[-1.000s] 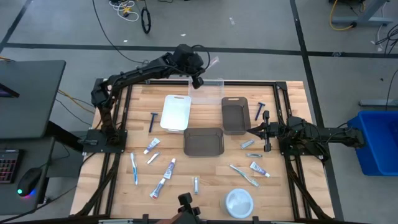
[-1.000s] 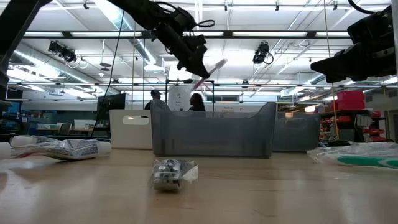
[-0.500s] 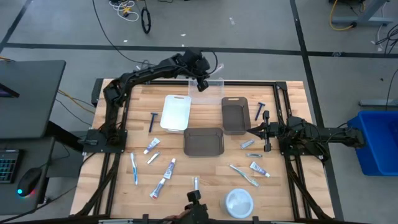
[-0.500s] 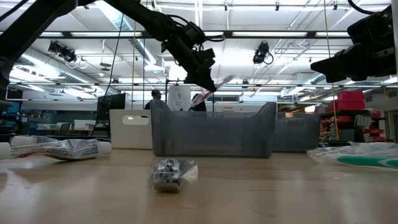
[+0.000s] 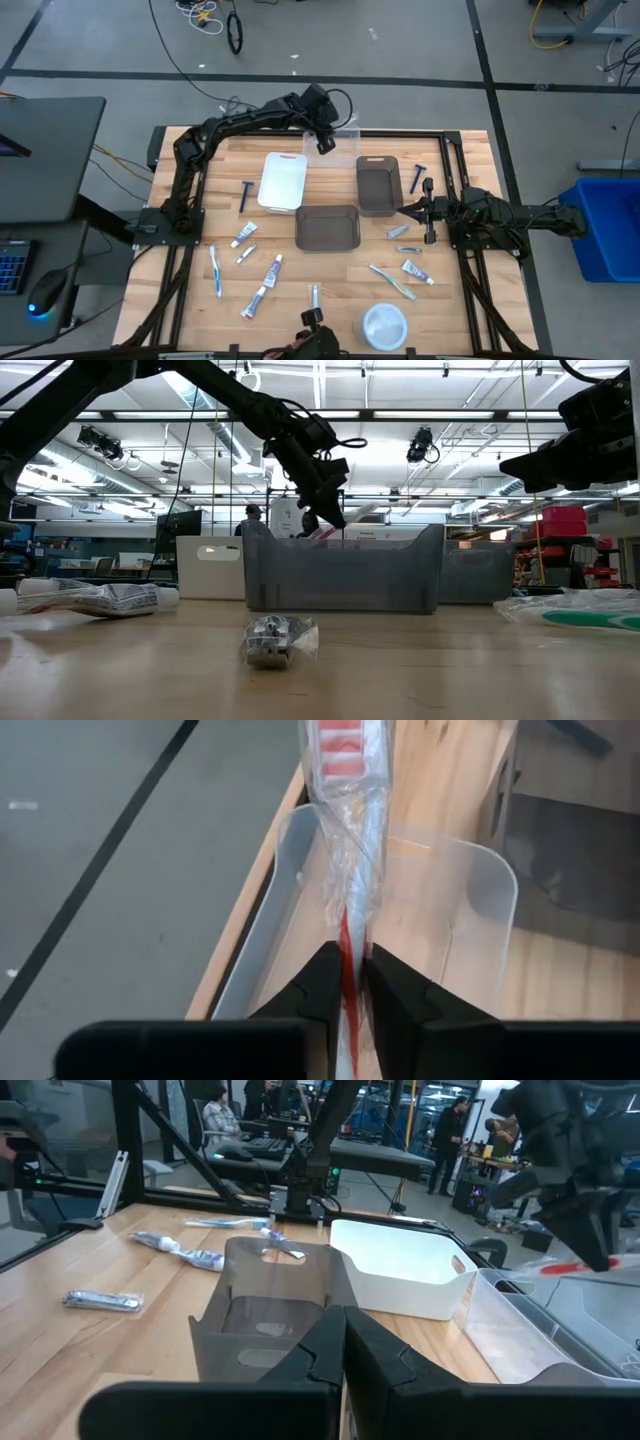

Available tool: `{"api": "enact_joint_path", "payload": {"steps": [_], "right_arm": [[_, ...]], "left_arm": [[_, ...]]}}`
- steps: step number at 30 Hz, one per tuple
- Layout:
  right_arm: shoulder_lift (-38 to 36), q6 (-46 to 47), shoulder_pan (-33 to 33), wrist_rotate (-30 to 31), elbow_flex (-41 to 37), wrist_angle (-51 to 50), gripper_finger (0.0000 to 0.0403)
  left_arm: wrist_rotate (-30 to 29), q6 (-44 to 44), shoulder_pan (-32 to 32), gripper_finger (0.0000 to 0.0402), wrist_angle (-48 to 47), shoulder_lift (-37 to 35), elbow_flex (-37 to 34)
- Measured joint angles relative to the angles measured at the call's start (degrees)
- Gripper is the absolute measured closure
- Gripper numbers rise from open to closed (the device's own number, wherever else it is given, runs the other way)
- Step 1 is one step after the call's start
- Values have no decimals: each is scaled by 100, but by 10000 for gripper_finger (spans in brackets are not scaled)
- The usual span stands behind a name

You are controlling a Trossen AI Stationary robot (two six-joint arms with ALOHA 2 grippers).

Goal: Pick & Place Travel size toiletries
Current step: Put the orange toothbrush into the transparent bin, then put the blue razor into the white bin

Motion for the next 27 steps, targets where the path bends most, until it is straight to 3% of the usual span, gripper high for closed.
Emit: {"api": "enact_joint_path", "payload": {"steps": [9, 21, 27], "right_arm": [[-1, -1, 0, 0, 0, 0, 389], [-1, -1, 0, 0, 1, 2, 389], [1, 0, 0, 0, -1, 1, 389]], "left_arm": [[-118, -42, -23, 335, -175, 0, 0], [-129, -156, -52, 243, -189, 0, -2], [-137, -164, -60, 227, -267, 0, 0]]}}
